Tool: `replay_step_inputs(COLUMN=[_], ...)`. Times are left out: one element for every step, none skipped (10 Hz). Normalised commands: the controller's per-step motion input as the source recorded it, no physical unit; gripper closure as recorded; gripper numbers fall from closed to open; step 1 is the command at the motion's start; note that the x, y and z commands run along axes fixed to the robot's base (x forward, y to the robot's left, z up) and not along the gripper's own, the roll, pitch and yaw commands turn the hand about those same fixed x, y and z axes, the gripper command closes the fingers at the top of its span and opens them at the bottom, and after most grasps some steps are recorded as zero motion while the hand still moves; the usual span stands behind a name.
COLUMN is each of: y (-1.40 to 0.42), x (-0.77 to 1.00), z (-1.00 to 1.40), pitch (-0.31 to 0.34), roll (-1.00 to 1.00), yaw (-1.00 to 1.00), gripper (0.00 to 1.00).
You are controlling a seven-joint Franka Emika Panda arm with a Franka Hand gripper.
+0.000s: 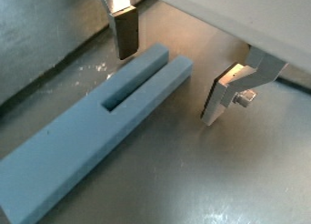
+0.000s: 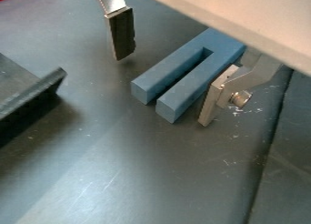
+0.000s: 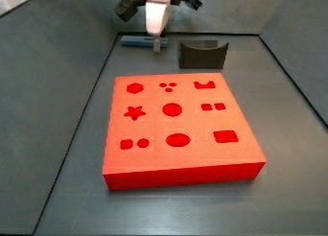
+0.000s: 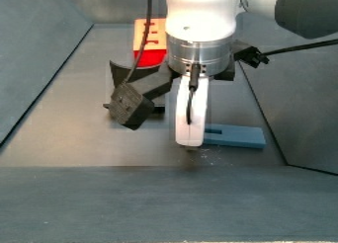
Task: Pick up the double-square object. Move up. Place the double-square object on the fixture. Regrasp the double-square object. Move to above the board. Insert the double-square object.
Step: Pick up the double-square object.
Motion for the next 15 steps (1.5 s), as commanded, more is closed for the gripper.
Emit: replay_step_inputs(y=[0.00,0.07,0.04,-0.03,0.00,0.00,0.00,0.00,0.00,0.00,0.00,0.00,0.00,0.00,0.00], x=[-0.01,0.00,0.00,0.00,0.00,0.00,0.00,0.00,0.00,0.00,0.00,0.00,0.00,0.00,0.00], z=[-0.29,-0.09,0.00,0.00,0.00,0.00,0.00,0.00,0.00,0.00,0.00,0.00,0.00,0.00,0.00], pitch=[-0.011,0.000,0.000,-0.006,0.000,0.000,0.000,0.000,0.000,0.000,0.000,0.000,0.000,0.000,0.000], roll=[-0.10,-0.14,-0.02,0.02,0.00,0.00,0.00,0.00,0.00,0.00,0.00,0.00,0.00,0.00,0.00], yaw=[0.00,-0.08,-0.07,0.00,0.00,0.00,0.00,0.00,0.00,0.00,0.00,0.00,0.00,0.00,0.00], gripper=[0.00,0.00,0.00,0.00,1.00,1.00,1.00,1.00,1.00,1.00,1.00,1.00,1.00,1.00,1.00])
